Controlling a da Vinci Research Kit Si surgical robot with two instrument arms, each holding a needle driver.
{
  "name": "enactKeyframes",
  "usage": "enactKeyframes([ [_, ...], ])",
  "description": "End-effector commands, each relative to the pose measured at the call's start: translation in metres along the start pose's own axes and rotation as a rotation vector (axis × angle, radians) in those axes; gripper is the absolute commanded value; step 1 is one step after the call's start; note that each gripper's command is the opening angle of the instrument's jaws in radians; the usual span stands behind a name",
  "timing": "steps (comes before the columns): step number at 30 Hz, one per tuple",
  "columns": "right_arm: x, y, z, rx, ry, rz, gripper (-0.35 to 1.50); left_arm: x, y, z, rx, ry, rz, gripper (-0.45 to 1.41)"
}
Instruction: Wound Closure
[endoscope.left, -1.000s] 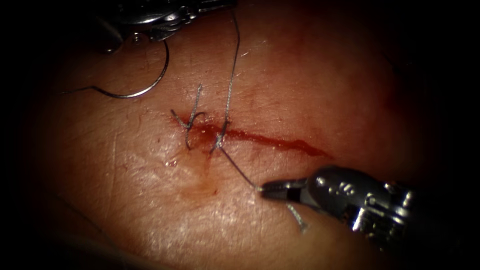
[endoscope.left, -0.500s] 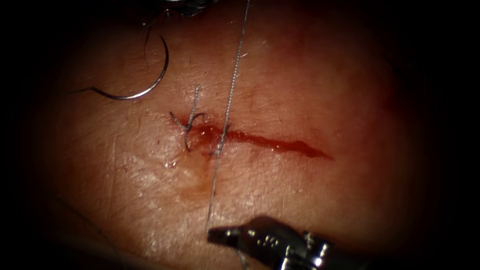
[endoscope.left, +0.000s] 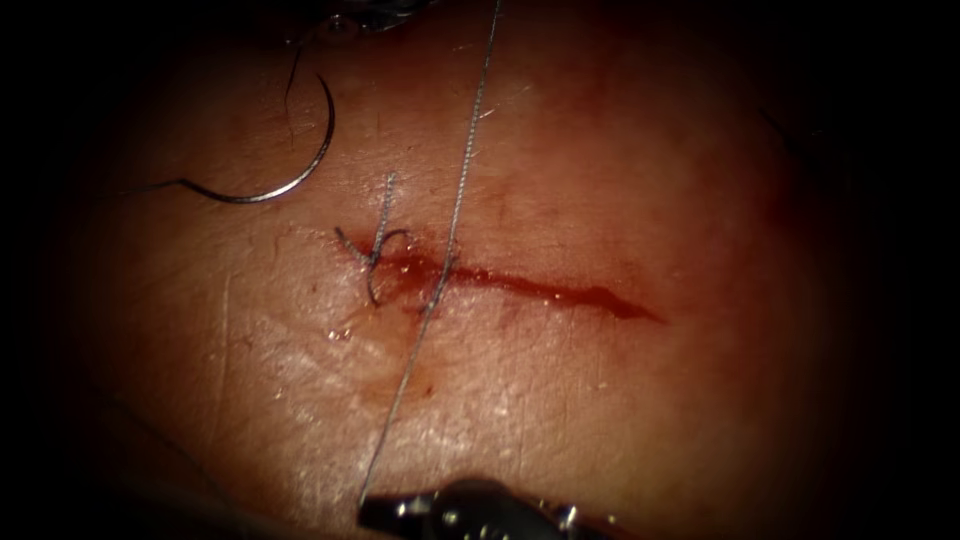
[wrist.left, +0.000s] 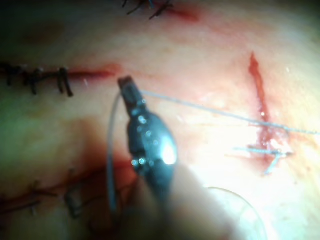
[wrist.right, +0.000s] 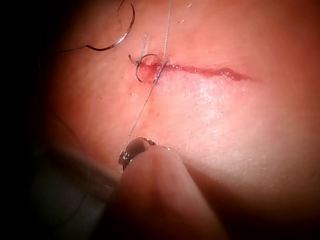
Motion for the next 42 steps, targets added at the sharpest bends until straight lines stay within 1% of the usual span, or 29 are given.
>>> enactKeyframes([
  [1,0.0001,-0.0006,0.0012,0.005,0.006,0.001,-0.35,-0.0007,0.0002,0.0004,0.001,-0.002,0.003,-0.45],
  [6,0.0001,-0.0006,0.0012,-0.003,0.011,0.001,-0.35,-0.0007,-0.0001,0.001,0.009,-0.003,0.008,-0.45],
  [10,-0.0001,-0.0001,0.0011,-0.024,0.009,0.005,-0.35,-0.0011,0.0005,0.0012,0.015,-0.006,0.012,-0.45],
  [13,0.0002,0.0005,0.0006,-0.037,0.011,0.017,-0.35,-0.0013,0.0014,0.0006,-0.001,-0.002,0.014,-0.45],
  [16,0.0002,0.0006,0.0006,-0.046,0.002,0.056,-0.35,-0.0008,0.0023,-0.0004,-0.016,0.0,0.007,-0.45],
  [17,0.0002,0.0006,0.0005,-0.046,0.0,0.069,-0.25,-0.0006,0.0026,-0.0007,-0.019,0.001,0.005,-0.45],
  [18,0.0002,0.0005,0.0005,-0.046,0.0,0.074,-0.06,-0.0004,0.0028,-0.0009,-0.021,0.001,0.003,-0.45],
  [19,0.0002,0.0005,0.0005,-0.046,0.001,0.085,0.36,-0.0001,0.0031,-0.0011,-0.027,0.003,-0.001,-0.45],
  [20,0.0001,0.0004,0.0004,-0.046,0.002,0.097,0.69,0.0002,0.0034,-0.0013,-0.029,0.004,-0.004,-0.45],
  [21,0.0002,0.0003,0.0002,-0.045,0.003,0.103,0.94,0.0004,0.0036,-0.0015,-0.032,0.004,-0.006,-0.45],
  [22,0.0002,0.0002,0.0001,-0.042,0.009,0.103,1.15,0.0007,0.0039,-0.0017,-0.038,0.006,-0.004,-0.45],
  [24,0.0004,-0.0003,-0.0007,-0.076,0.022,0.108,1.43,0.0013,0.0046,-0.0021,-0.046,0.008,0.001,-0.45],
  [25,0.0004,-0.0005,-0.0009,-0.082,0.021,0.109,1.46,0.0014,0.0048,-0.0021,-0.05,0.007,0.0,-0.45],
  [27,0.0005,-0.0016,-0.0016,-0.087,0.019,0.109,1.46,0.0016,0.0053,-0.0021,-0.059,0.004,0.003,-0.45],
  [31,0.0006,-0.0046,-0.0036,-0.081,0.019,0.103,1.46,0.0018,0.0061,-0.0021,-0.071,0.006,0.002,-0.45],
  [32,0.0007,-0.0052,-0.0045,-0.075,0.022,0.114,1.41,0.0018,0.0062,-0.0021,-0.073,0.006,0.002,-0.45],
  [33,0.0009,-0.0057,-0.0062,-0.047,0.029,0.122,1.3,0.0019,0.0066,-0.0024,-0.077,0.007,0.001,-0.45],
  [34,0.001,-0.0056,-0.0072,-0.024,0.034,0.132,1.26,0.002,0.0068,-0.0026,-0.08,0.007,0.001,-0.45],
  [35,0.0015,-0.0047,-0.0094,-0.012,0.051,0.149,1.23,0.0022,0.0072,-0.0031,-0.085,0.008,-0.001,-0.45],
  [36,0.0015,-0.0047,-0.0094,-0.012,0.051,0.149,1.23,0.0022,0.0072,-0.0031,-0.085,0.008,-0.001,-0.45],
  [37,0.002,-0.0028,-0.0114,-0.019,0.077,0.181,1.2,0.0024,0.0077,-0.0037,-0.094,0.006,-0.004,-0.45],
  [39,0.0024,-0.0009,-0.0129,-0.026,0.079,0.116,1.18,0.0027,0.0084,-0.0044,-0.097,0.021,-0.006,-0.45],
  [40,0.0026,0.0002,-0.0134,-0.031,0.078,0.112,1.16,0.0028,0.0089,-0.0049,-0.097,0.026,-0.008,-0.45],
  [42,0.0032,0.0033,-0.0141,-0.06,0.122,0.14,1.16,0.0031,0.0098,-0.0057,-0.088,0.039,-0.011,-0.45],
])
